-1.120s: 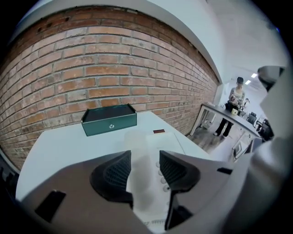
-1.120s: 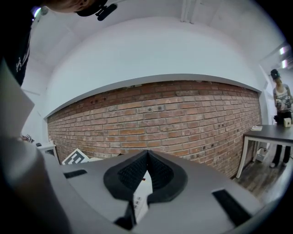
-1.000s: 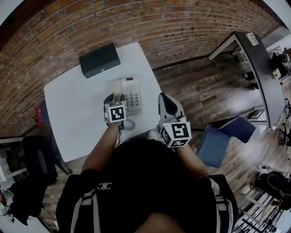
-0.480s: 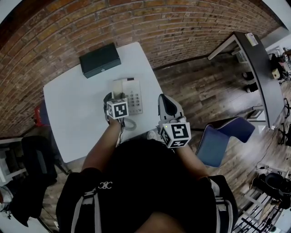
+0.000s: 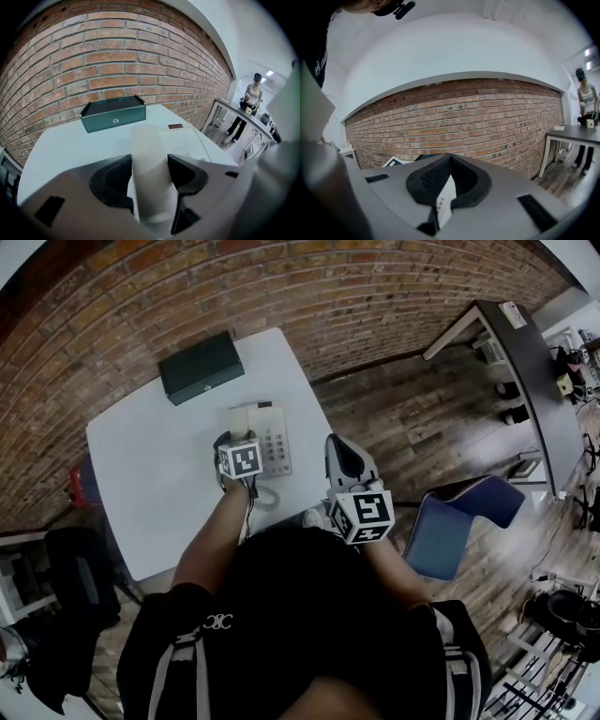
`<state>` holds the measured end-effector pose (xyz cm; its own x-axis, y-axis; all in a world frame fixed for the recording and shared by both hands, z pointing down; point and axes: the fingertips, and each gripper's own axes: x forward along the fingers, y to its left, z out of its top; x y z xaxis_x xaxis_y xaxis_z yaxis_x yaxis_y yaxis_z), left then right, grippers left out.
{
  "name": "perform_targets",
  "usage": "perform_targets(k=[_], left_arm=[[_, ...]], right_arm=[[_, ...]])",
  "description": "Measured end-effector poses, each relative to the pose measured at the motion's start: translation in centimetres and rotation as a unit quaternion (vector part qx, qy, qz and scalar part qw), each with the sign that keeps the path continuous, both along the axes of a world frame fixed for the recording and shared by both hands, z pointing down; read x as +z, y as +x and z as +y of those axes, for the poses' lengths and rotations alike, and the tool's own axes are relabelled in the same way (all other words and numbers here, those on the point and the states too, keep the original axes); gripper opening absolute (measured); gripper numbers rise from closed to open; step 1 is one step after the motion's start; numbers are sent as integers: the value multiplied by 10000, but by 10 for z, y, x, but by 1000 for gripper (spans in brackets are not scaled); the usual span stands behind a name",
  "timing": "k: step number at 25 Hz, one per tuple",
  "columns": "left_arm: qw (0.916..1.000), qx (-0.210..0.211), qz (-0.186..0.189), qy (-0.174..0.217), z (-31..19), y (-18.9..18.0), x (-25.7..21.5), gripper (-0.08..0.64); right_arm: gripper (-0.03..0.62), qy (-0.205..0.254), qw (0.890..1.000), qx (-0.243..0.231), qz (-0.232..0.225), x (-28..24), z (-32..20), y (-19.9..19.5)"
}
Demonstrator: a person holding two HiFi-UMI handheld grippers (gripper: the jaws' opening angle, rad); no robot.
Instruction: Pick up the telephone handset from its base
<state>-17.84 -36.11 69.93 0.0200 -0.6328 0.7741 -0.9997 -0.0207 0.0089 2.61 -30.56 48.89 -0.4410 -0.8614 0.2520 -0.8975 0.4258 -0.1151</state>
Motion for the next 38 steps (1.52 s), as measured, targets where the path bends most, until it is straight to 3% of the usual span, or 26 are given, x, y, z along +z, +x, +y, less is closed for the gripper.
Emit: perform_targets(k=[8, 18, 30, 38], left_arm=[[9997, -53, 231, -38, 3, 1, -2, 225], [9993, -224, -17, 309, 14, -9, -24, 221], [9903, -388, 226, 1316, 26, -14, -98, 221], [9753, -347, 549, 2110, 42, -14, -165, 221]], right_arm=[[-3, -5, 10000, -75, -21, -1, 2, -3], [-3, -4, 9997, -254, -13, -1, 5, -8], [-3, 244, 9985, -484, 103, -6, -3, -31], [-3, 521, 9972, -538, 19, -20, -16, -41]])
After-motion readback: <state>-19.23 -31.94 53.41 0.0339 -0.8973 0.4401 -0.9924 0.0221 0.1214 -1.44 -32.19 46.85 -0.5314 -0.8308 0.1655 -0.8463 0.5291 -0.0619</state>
